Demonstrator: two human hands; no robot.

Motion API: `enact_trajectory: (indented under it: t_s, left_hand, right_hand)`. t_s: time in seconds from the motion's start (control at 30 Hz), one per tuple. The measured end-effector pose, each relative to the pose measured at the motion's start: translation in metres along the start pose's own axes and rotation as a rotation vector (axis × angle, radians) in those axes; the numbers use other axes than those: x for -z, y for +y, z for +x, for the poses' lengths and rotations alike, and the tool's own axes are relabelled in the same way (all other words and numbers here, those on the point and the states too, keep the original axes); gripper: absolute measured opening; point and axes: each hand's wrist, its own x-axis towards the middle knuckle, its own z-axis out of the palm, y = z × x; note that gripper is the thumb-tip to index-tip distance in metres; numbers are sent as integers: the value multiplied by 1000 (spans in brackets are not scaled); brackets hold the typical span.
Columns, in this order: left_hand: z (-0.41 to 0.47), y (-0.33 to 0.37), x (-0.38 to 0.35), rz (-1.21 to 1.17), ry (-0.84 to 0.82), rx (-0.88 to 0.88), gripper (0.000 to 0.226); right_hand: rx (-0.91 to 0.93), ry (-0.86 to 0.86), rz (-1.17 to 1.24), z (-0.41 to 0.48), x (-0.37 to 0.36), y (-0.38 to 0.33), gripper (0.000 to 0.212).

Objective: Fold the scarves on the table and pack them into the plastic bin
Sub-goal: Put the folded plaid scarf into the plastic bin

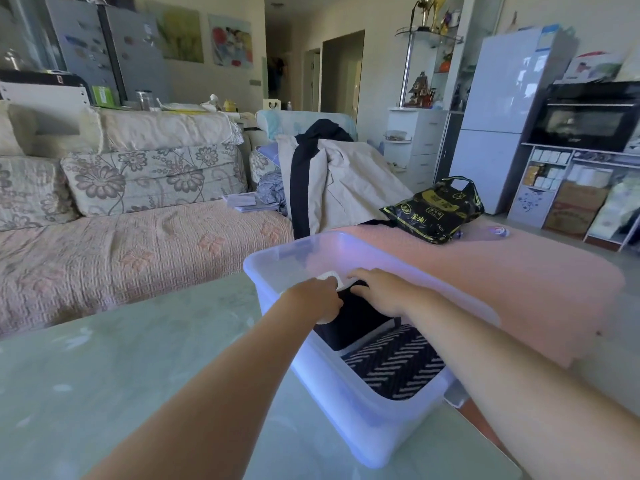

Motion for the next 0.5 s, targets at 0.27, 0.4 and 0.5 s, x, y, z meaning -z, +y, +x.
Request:
enact_trajectory:
  t_s: [0.27,0.4,0.5]
  left_hand:
    - [4,-3,-3,44,-121,-36,39]
    - [0,-2,-4,15,168,-88,32]
    - [-6,-4,-3,11,125,-114,31]
  right_hand:
    - [52,-100,-76,1,1,1,26]
    - [186,79,-266,0,1,-10,23]
    - [199,63,-234,-5,2,-13,24]
